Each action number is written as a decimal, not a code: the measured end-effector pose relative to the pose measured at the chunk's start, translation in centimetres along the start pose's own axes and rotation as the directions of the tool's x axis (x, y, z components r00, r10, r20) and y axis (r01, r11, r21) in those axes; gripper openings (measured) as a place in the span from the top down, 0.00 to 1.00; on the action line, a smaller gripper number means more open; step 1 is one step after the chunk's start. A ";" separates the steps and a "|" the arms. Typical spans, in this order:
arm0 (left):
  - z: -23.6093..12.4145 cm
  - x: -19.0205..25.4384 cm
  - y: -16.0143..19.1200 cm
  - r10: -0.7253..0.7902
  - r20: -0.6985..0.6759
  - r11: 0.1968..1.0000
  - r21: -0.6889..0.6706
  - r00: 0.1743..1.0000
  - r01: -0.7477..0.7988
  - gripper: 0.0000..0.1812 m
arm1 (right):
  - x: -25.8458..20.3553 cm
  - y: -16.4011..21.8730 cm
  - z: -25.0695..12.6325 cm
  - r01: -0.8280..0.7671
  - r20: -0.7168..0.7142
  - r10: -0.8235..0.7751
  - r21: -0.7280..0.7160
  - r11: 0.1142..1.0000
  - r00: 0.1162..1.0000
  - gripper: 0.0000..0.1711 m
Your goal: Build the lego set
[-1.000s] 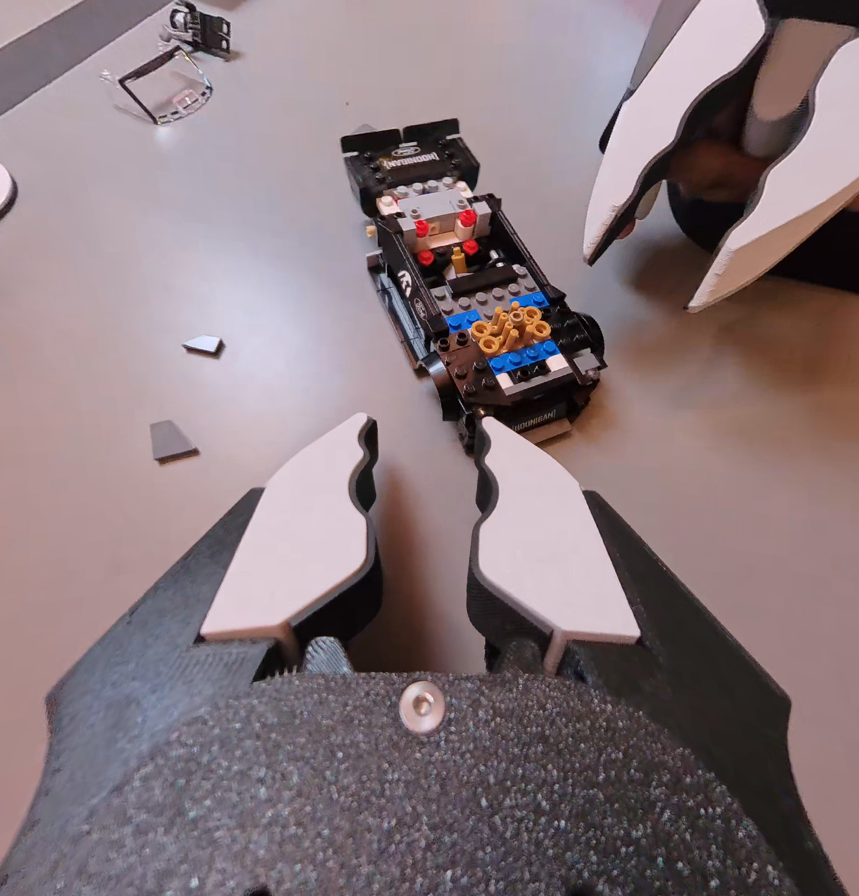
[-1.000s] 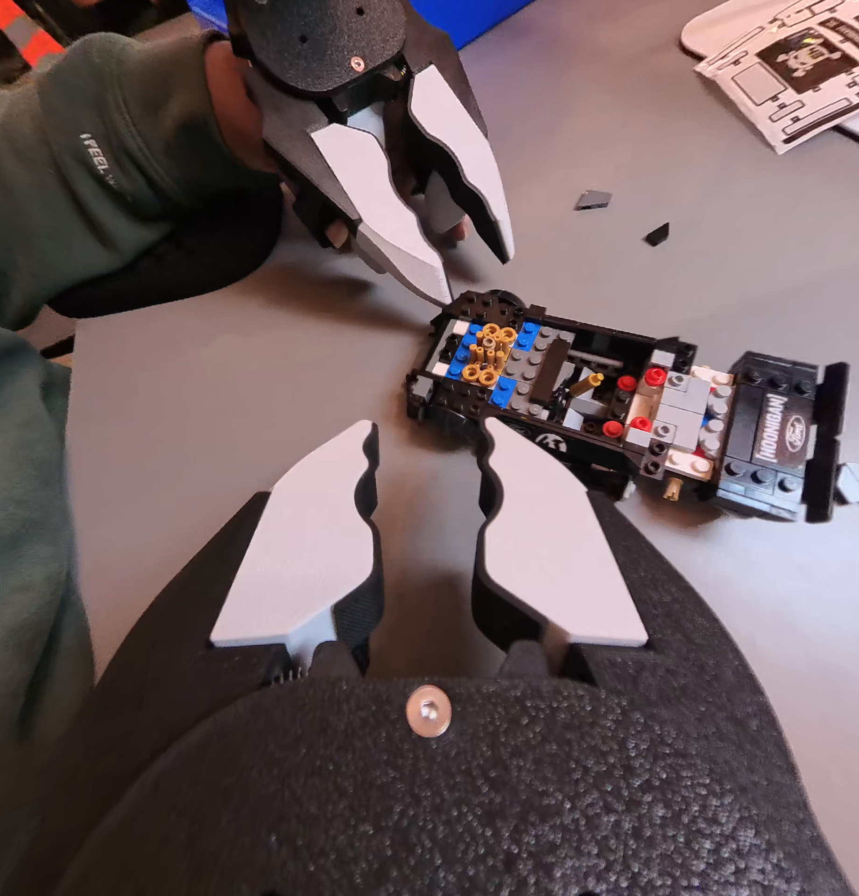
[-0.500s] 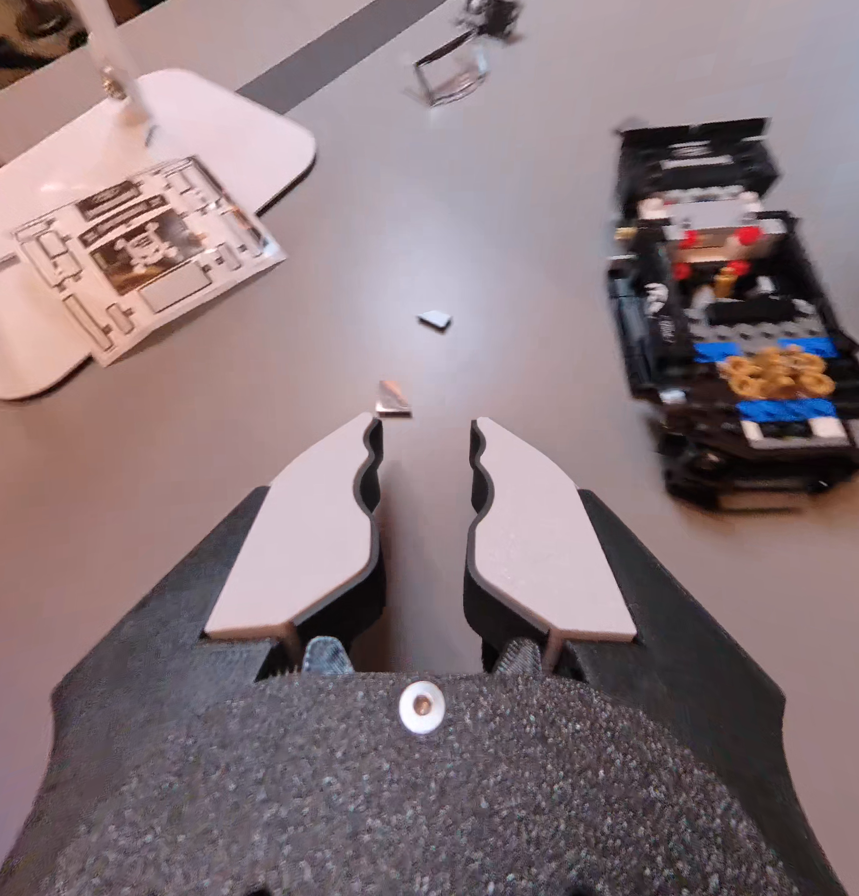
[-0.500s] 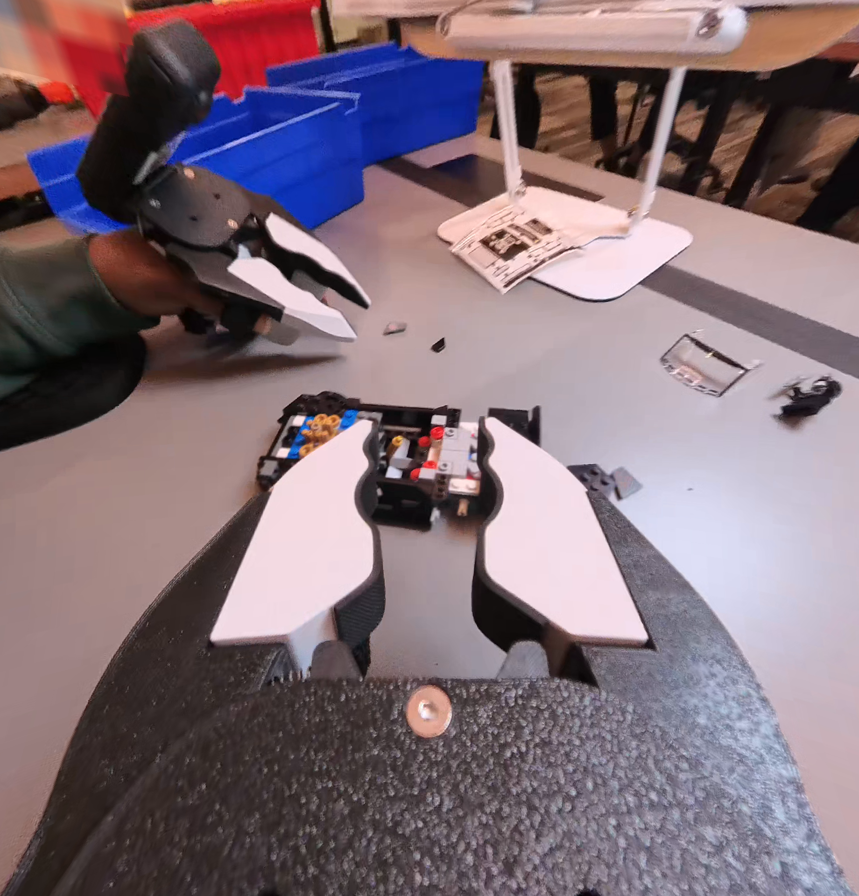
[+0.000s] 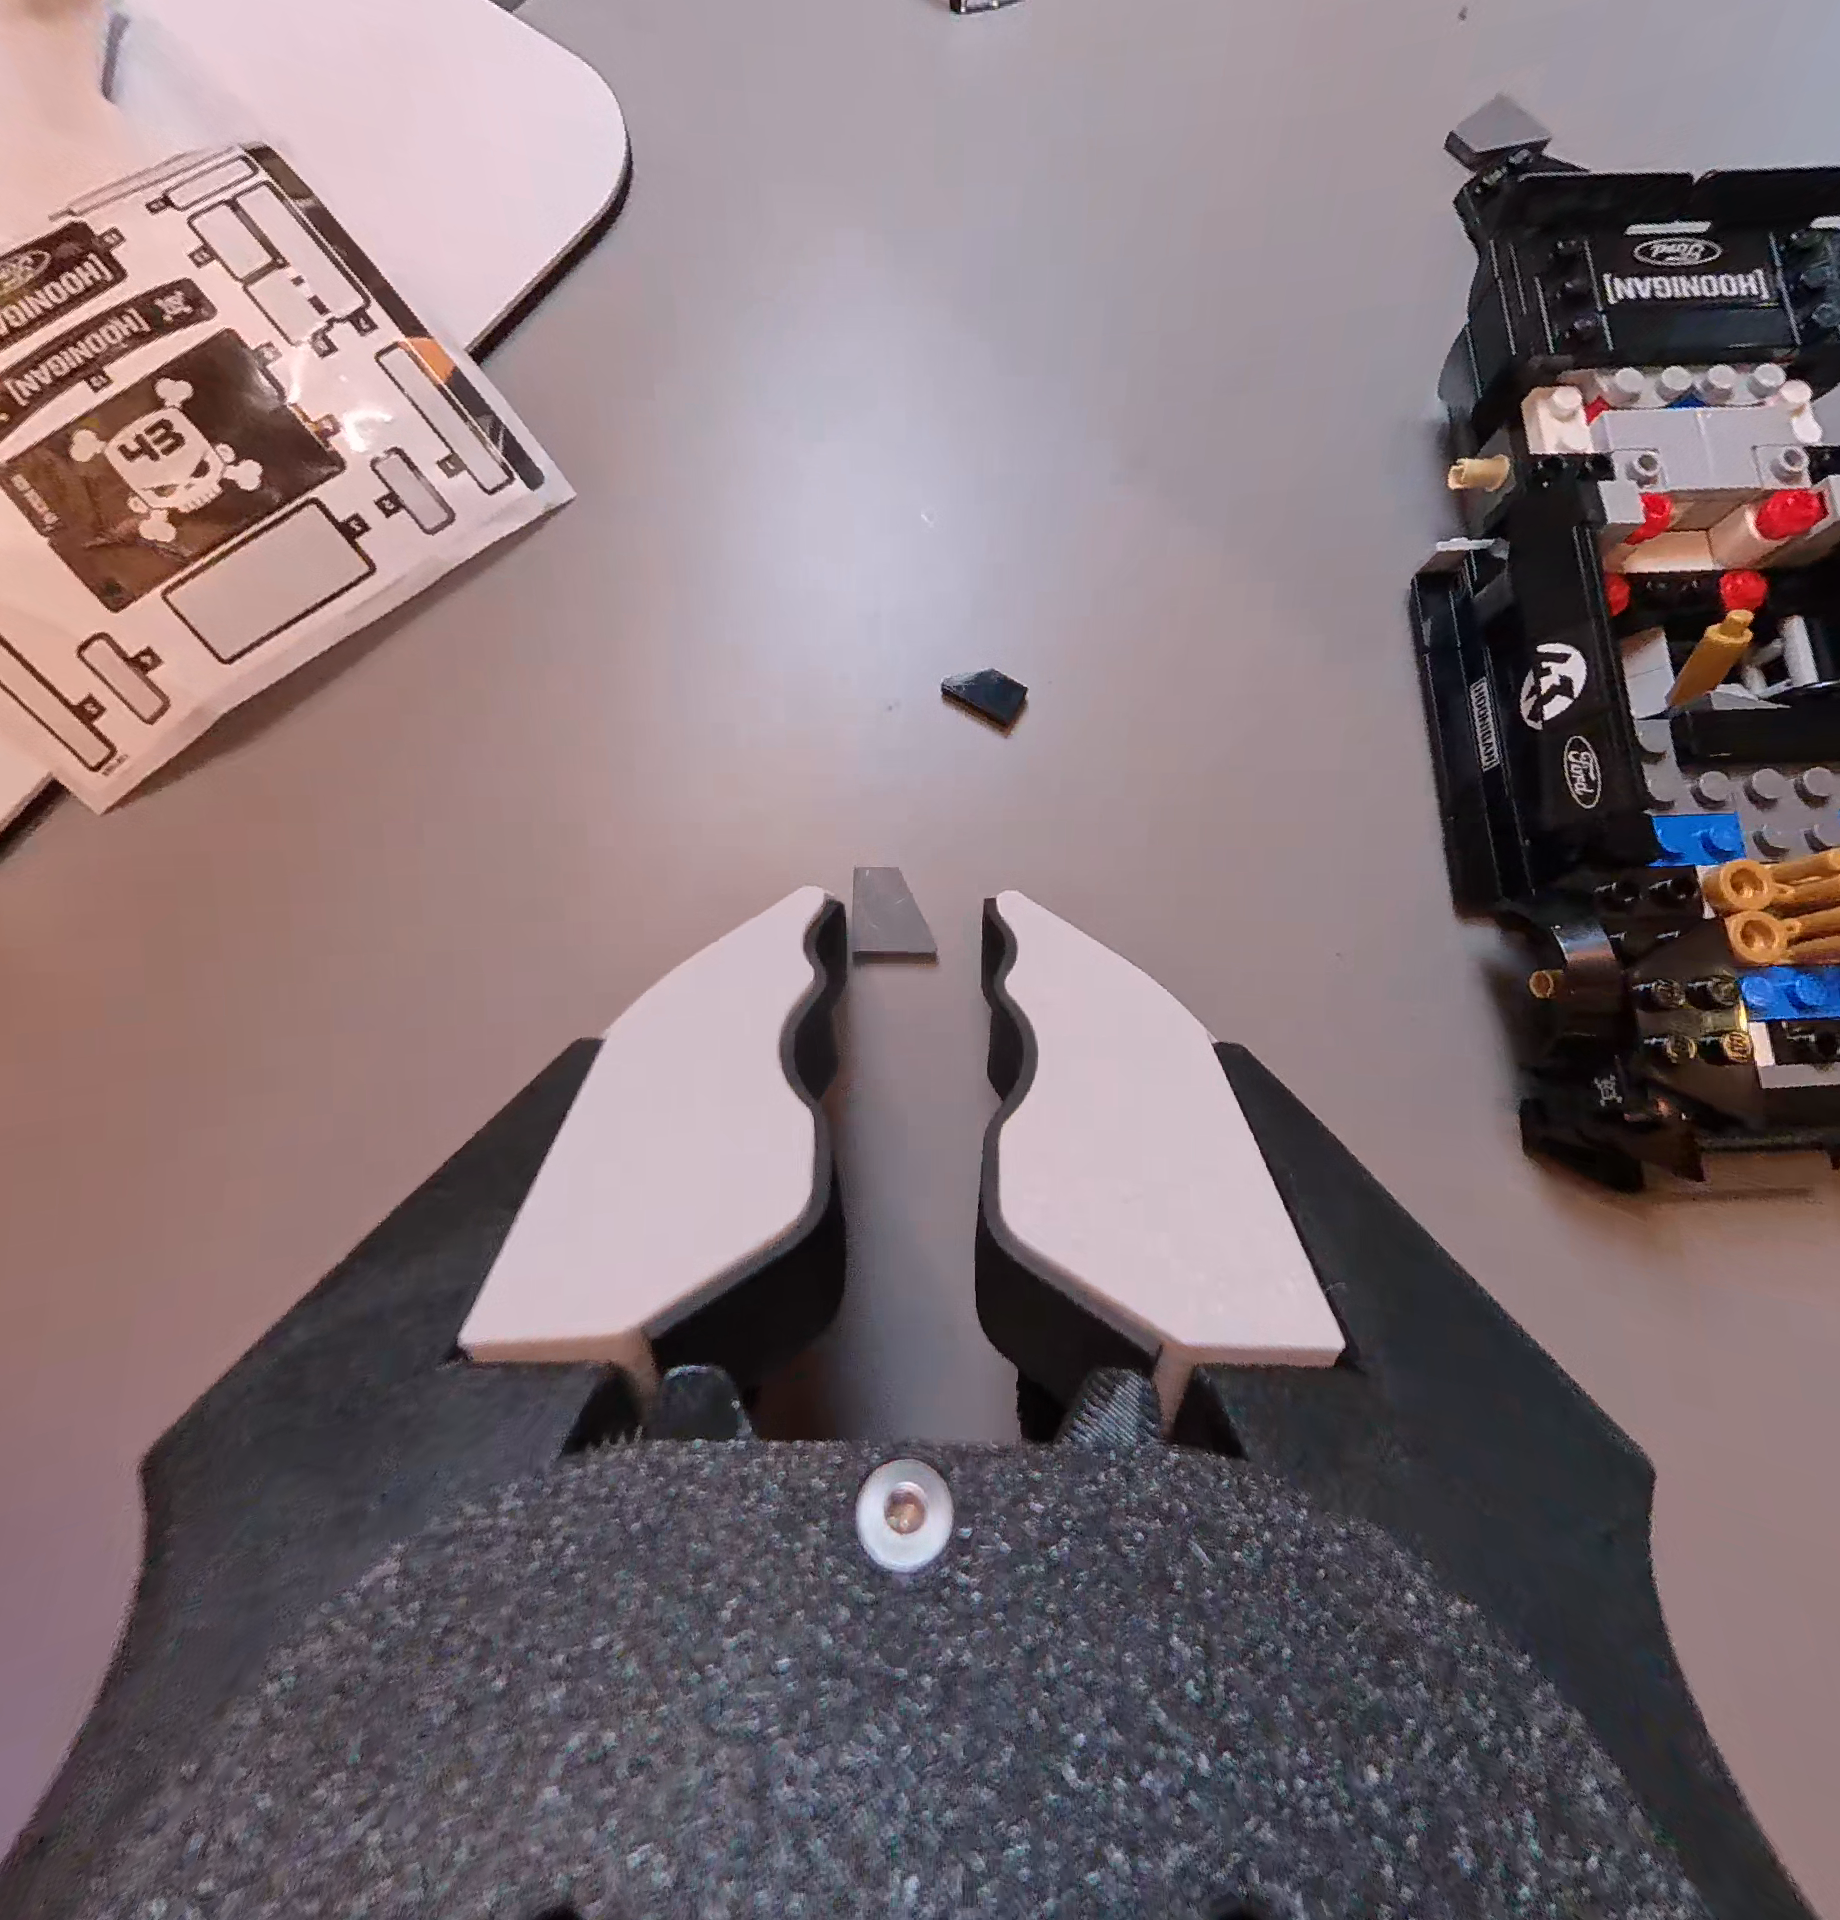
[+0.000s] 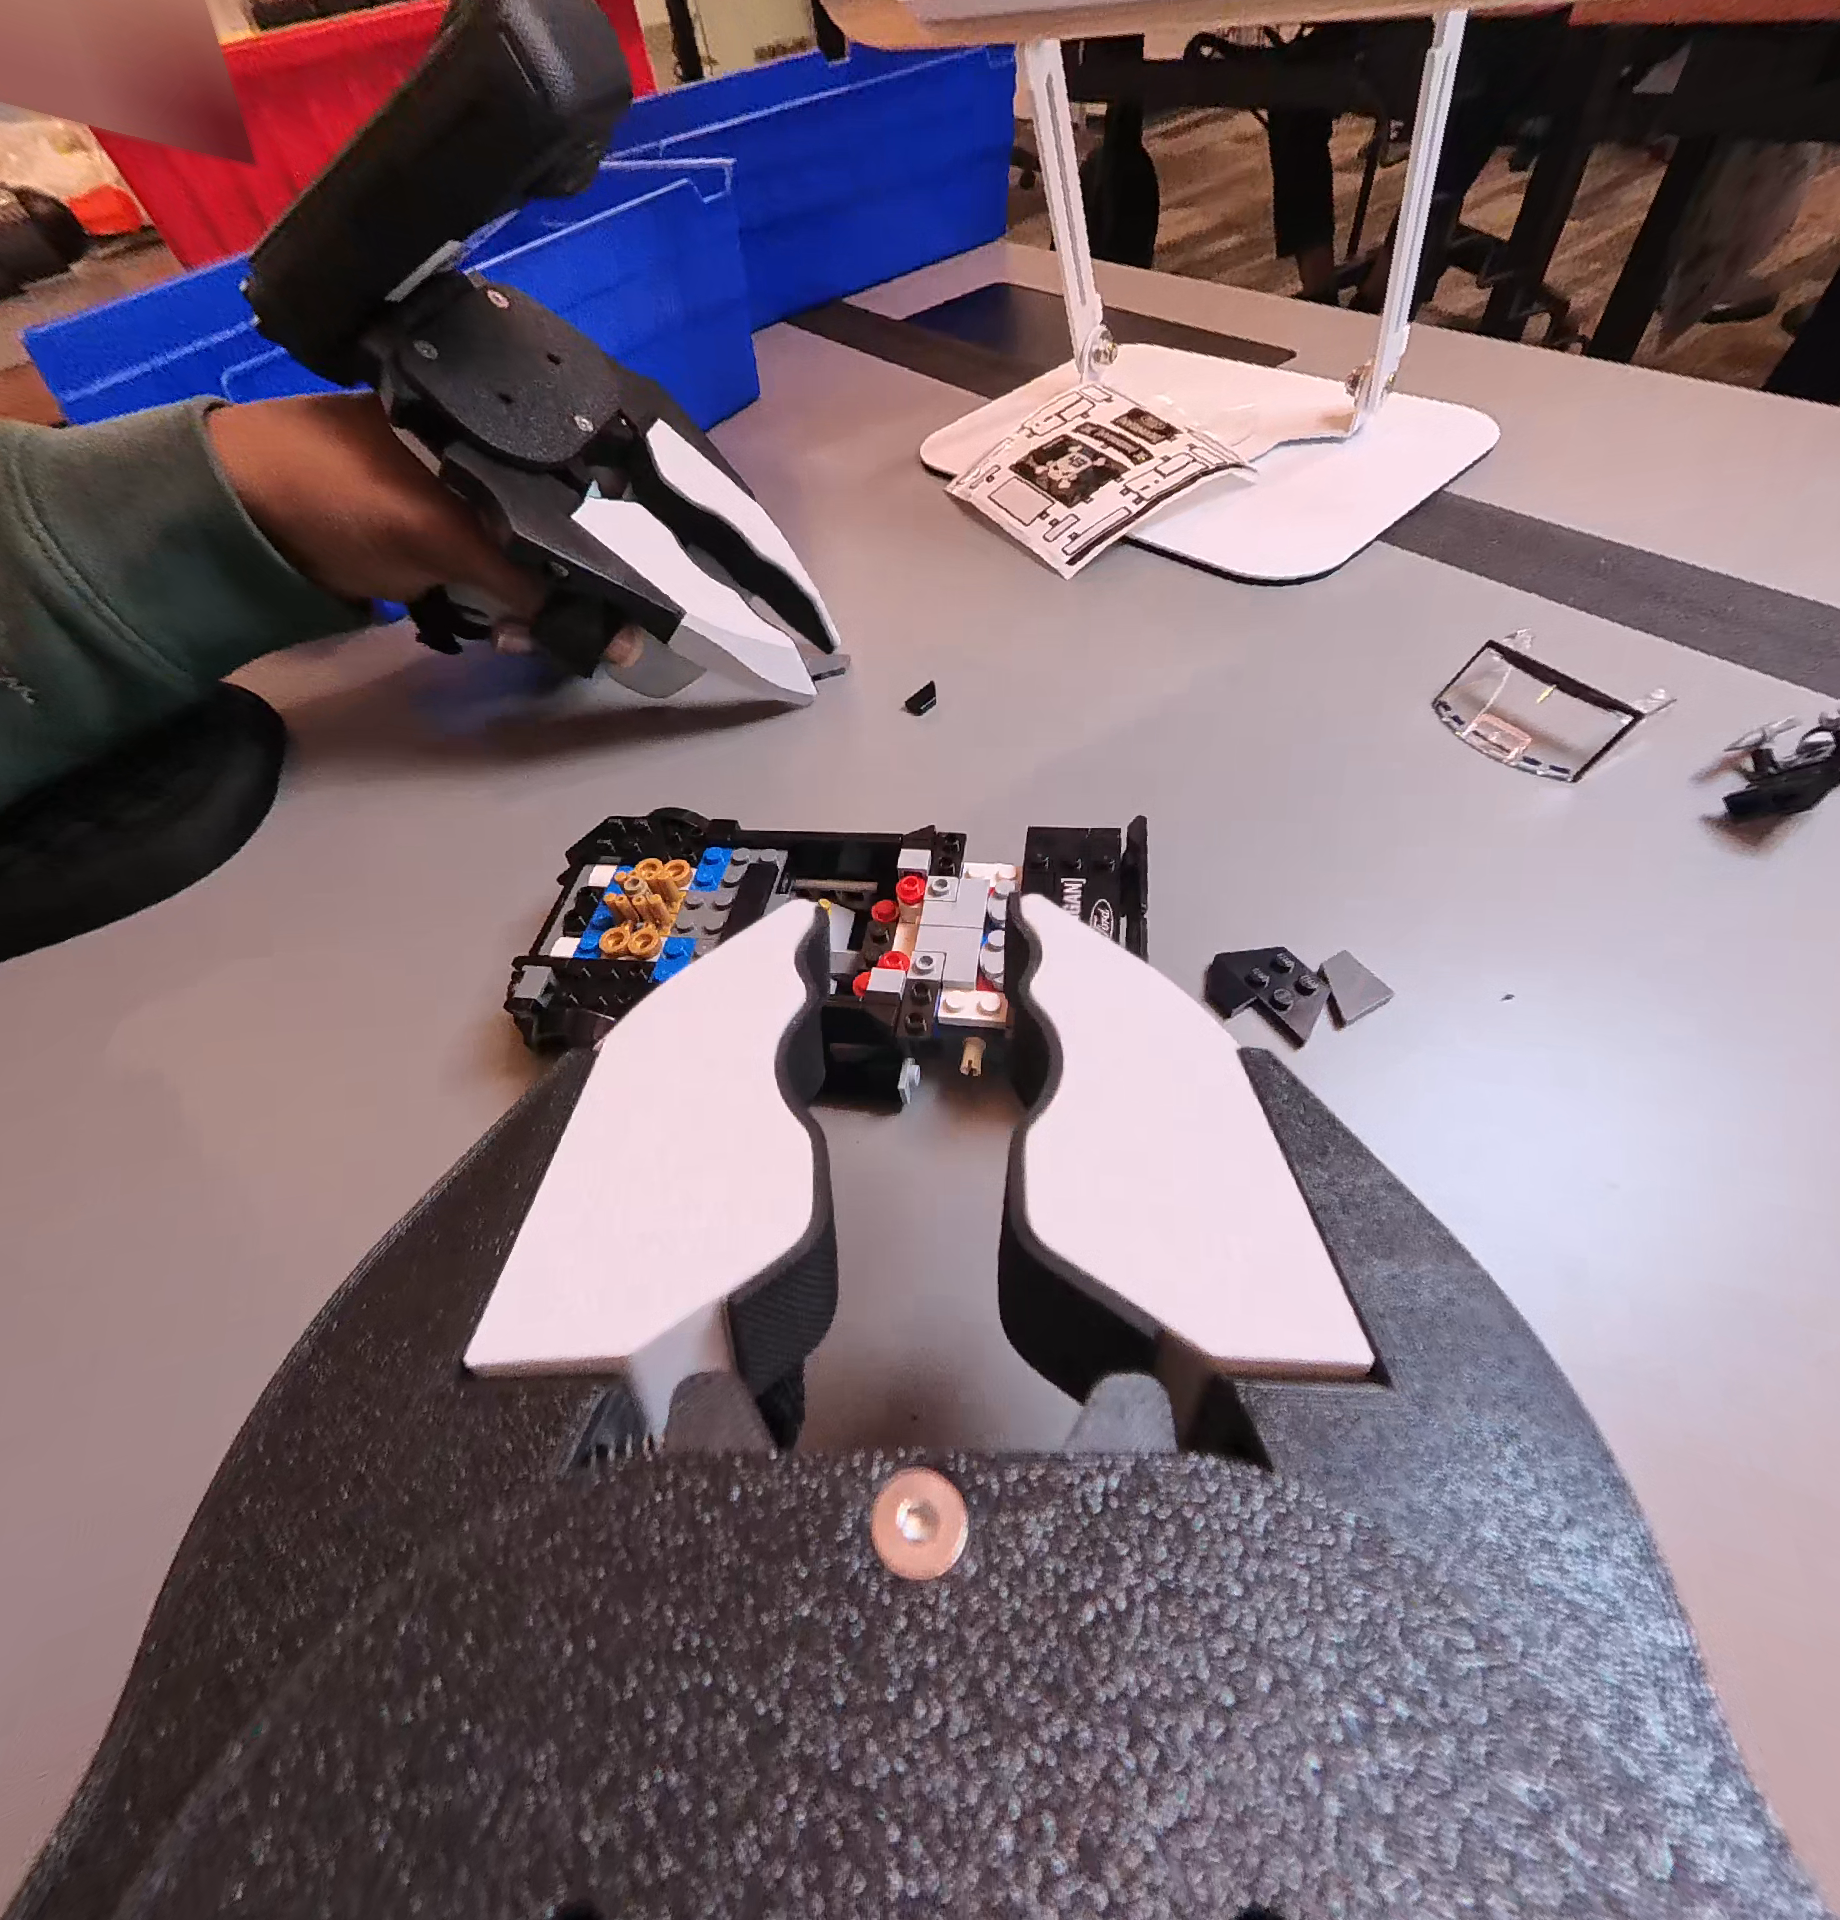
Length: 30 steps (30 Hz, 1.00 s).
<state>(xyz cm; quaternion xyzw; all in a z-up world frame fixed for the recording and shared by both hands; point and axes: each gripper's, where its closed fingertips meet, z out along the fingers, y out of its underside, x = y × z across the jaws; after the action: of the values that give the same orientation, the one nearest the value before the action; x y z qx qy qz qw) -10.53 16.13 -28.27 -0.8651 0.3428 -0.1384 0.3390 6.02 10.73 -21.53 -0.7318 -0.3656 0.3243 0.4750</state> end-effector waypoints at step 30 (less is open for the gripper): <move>-4.9 9.6 -3.5 0.317 -0.254 0.920 0.317 0.914 -0.231 0.93 | 0.3 0.3 0.1 0.005 -0.015 -0.005 0.005 1.000 1.000 0.83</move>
<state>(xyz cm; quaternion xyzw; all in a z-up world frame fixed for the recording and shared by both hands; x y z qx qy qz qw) -4.07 8.99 -22.19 -0.7198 0.4860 -0.2658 0.4183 6.19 10.90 -21.90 -0.7321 -0.3630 0.3185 0.4804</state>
